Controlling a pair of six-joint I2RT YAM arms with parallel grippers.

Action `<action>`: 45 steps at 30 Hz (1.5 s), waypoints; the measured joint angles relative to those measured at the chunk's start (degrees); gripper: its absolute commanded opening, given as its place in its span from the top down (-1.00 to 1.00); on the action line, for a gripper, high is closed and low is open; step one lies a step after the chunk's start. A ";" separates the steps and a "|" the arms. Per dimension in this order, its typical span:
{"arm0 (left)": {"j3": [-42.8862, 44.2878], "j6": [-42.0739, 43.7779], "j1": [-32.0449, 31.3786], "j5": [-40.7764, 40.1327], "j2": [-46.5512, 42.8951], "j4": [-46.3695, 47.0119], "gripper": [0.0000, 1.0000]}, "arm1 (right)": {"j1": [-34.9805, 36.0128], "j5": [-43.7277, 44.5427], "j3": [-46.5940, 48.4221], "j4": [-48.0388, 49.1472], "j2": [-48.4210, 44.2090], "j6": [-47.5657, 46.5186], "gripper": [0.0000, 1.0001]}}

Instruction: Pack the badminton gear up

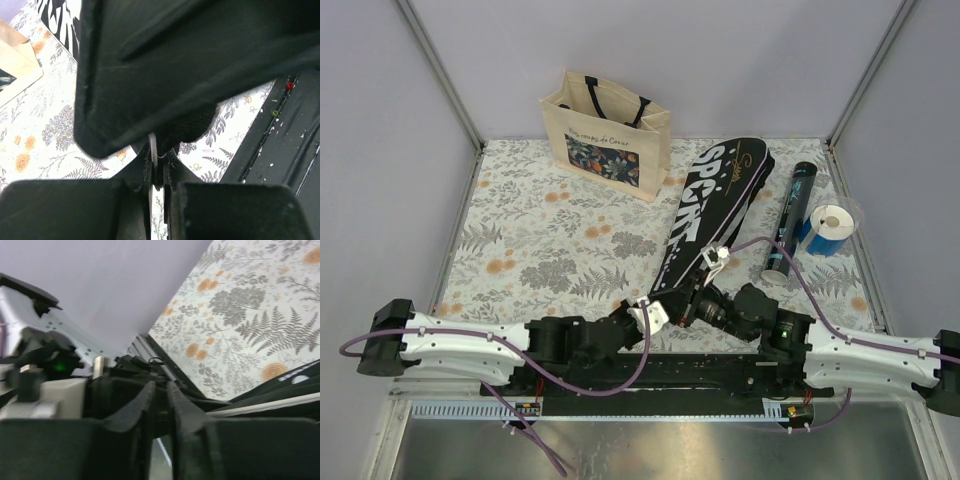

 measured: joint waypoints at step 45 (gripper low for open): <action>14.21 -26.69 7.54 -13.49 -16.20 -19.85 -0.98 | 2.51 36.13 11.98 -47.60 -23.23 -13.53 -0.99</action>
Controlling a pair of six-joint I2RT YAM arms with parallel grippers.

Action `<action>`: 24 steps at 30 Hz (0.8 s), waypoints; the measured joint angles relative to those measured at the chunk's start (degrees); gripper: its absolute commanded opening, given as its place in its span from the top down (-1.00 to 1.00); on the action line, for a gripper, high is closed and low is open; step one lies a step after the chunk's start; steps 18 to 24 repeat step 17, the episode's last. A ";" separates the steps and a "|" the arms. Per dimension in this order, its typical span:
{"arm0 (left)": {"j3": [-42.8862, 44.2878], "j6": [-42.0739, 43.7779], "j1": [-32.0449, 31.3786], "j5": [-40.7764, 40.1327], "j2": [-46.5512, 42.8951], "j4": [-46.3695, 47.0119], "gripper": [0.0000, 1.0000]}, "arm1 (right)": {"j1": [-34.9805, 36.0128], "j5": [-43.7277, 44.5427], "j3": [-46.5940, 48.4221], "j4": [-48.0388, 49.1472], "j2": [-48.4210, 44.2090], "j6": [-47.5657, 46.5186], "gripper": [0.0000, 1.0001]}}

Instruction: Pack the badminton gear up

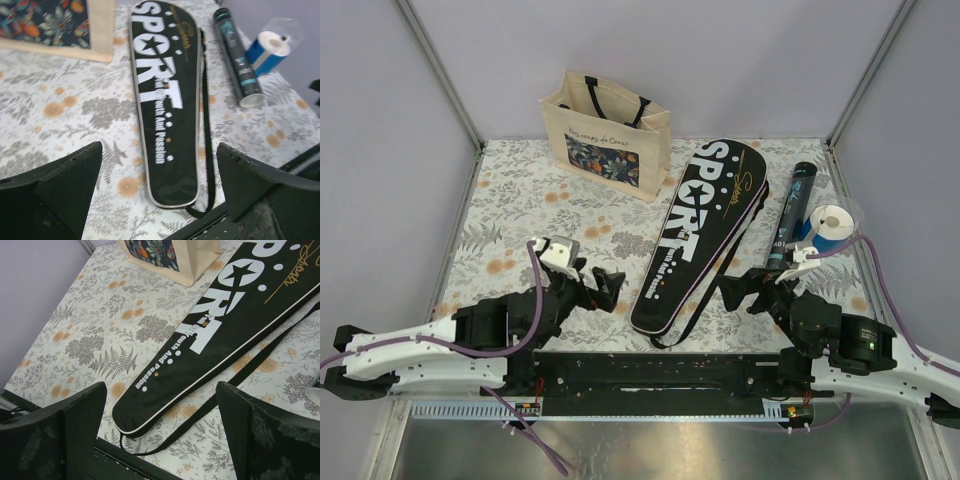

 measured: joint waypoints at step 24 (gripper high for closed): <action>-13.33 -8.55 0.07 -4.96 -17.55 -3.15 -0.98 | 0.00 -0.07 0.00 -4.72 0.20 5.09 -0.99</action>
